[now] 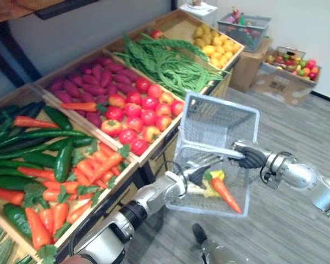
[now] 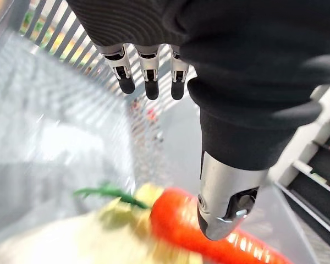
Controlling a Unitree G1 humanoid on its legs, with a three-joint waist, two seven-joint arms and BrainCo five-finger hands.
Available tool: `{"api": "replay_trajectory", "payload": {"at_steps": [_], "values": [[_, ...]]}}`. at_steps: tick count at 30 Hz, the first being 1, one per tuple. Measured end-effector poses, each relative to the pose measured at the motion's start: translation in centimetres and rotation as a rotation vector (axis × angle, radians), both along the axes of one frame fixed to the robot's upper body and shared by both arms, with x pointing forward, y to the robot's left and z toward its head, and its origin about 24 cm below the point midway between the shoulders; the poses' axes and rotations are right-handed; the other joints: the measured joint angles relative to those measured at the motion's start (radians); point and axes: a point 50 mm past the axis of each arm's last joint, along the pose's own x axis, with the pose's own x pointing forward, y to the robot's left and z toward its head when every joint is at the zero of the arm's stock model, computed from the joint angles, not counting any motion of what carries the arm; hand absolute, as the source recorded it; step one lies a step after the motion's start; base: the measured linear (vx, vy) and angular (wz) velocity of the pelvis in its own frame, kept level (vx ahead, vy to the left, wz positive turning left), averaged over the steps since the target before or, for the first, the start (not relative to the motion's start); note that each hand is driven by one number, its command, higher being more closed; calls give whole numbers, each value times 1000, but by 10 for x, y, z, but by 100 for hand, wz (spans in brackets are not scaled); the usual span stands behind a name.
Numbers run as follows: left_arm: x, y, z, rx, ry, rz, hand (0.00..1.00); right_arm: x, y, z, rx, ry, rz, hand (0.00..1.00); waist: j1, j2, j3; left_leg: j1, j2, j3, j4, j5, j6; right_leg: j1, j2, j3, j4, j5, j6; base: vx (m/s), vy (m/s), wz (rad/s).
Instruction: Pick vegetable in the basket
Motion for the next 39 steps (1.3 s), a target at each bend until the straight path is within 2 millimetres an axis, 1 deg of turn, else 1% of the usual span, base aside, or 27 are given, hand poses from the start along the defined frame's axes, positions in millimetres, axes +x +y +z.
{"api": "replay_trajectory", "payload": {"at_steps": [1,2,4,6,7,9,10,11,12,13,14,15,16,17,18,20,22,23,26,29,33,36,38,39], "values": [[-9,-11,12,-54,-11,-54,0,-1,-7,-9,4,17,-44,100,10,-1,1,-7,-2,-22,0,2,3,8,-12,-19,-1,-1,0,-96,-41,63],[-12,-11,13,-73,11,-57,0,-5,-11,-18,33,44,-71,100,12,-1,0,-21,-2,-57,0,4,9,16,-25,-48,-1,-2,0,-93,-39,63],[-17,-4,8,-66,71,-65,0,-10,-10,-30,74,72,-90,100,13,-4,0,-44,-3,-91,5,4,12,17,-42,-80,-1,-4,0,-87,-37,62],[-23,-2,3,-57,126,-66,0,-15,-11,-42,102,94,-117,100,22,-4,0,-70,-4,-129,13,6,15,16,-57,-109,-1,-5,1,-79,-28,52],[-25,-2,1,-66,164,-56,0,-17,-12,-49,133,110,-142,100,34,-5,-1,-83,-1,-146,22,5,20,16,-64,-125,-1,-6,1,-64,-18,51],[-27,0,1,-91,206,-42,0,-16,-12,-55,184,108,-185,100,35,-8,-3,-109,1,-191,35,9,31,18,-80,-162,-1,-6,1,-46,-12,55],[-32,-1,9,-148,220,-66,0,-14,-19,-62,207,104,-259,100,39,-11,-4,-127,7,-215,54,7,39,19,-85,-180,0,-5,1,-47,6,56],[-48,-12,34,-256,187,-183,0,-11,-36,-77,209,138,-396,100,55,-15,-5,-146,12,-241,71,3,49,26,-94,-204,-1,-5,1,-56,14,54],[-62,-21,49,-326,161,-272,0,-11,-45,-87,211,171,-474,100,66,-18,-5,-151,13,-253,76,1,52,31,-98,-214,-2,-6,1,-50,34,57],[-91,-34,79,-471,111,-461,0,-13,-60,-102,232,217,-599,100,85,-19,-6,-162,11,-276,83,-2,58,40,-109,-236,-2,-7,3,-33,42,44],[-105,-38,91,-529,81,-545,0,-14,-65,-107,241,237,-651,100,90,-20,-6,-166,9,-290,88,-4,61,49,-115,-248,-4,-8,5,-45,64,55],[-124,-41,108,-628,58,-660,0,-16,-70,-116,258,272,-713,100,93,-22,-12,-178,2,-314,91,-6,67,56,-127,-267,-4,-11,9,-35,72,55],[-132,-41,116,-673,39,-713,0,-20,-74,-125,282,305,-781,100,94,-26,-17,-186,-6,-334,91,-8,72,64,-138,-286,-5,-11,9,-44,69,52],[-133,-40,116,-678,38,-718,0,-24,-77,-130,295,320,-819,100,97,-28,-21,-196,-10,-348,91,-9,73,66,-144,-296,-5,-12,10,-60,70,52],[-131,-37,114,-689,78,-705,0,-35,-82,-140,309,347,-878,100,98,-30,-30,-212,-21,-373,91,-9,77,66,-158,-314,-6,-15,14,-55,50,41],[-128,-33,107,-677,106,-670,0,-42,-84,-145,300,356,-904,100,104,-30,-31,-217,-30,-386,91,-7,81,67,-168,-327,-5,-16,15,-44,41,31],[-125,-29,102,-698,157,-626,0,-51,-92,-150,334,353,-980,100,110,-26,-36,-237,-41,-421,92,-2,89,73,-181,-357,-7,-17,17,-36,30,38],[-124,-27,101,-706,162,-615,0,-54,-95,-152,342,354,-1007,100,110,-25,-38,-245,-44,-437,93,0,92,78,-185,-368,-9,-17,17,1,14,49],[-115,-16,104,-796,198,-544,0,-68,-115,-161,392,349,-1158,100,115,-27,-59,-273,-58,-494,91,10,106,97,-197,-419,-25,-17,17,-15,14,47],[-116,-8,109,-823,173,-521,0,-80,-124,-172,401,377,-1247,100,117,-34,-76,-282,-72,-535,82,19,116,125,-213,-460,-44,-17,16,6,23,40],[-117,-1,115,-846,139,-513,0,-95,-126,-191,403,458,-1319,100,119,-47,-85,-296,-104,-581,51,40,124,147,-231,-506,-62,-23,8,11,5,41],[-113,8,120,-857,90,-478,0,-108,-127,-203,403,523,-1370,100,123,-49,-85,-317,-128,-620,31,59,131,153,-246,-544,-73,-26,7,18,6,40],[-108,15,123,-869,60,-439,0,-117,-128,-211,402,566,-1404,100,132,-50,-85,-318,-145,-639,9,73,134,158,-255,-561,-73,-26,7,26,4,33],[-105,21,125,-884,39,-404,0,-122,-128,-216,411,594,-1424,100,133,-50,-85,-318,-158,-656,-4,82,137,165,-261,-578,-74,-28,8,34,7,39]]}}
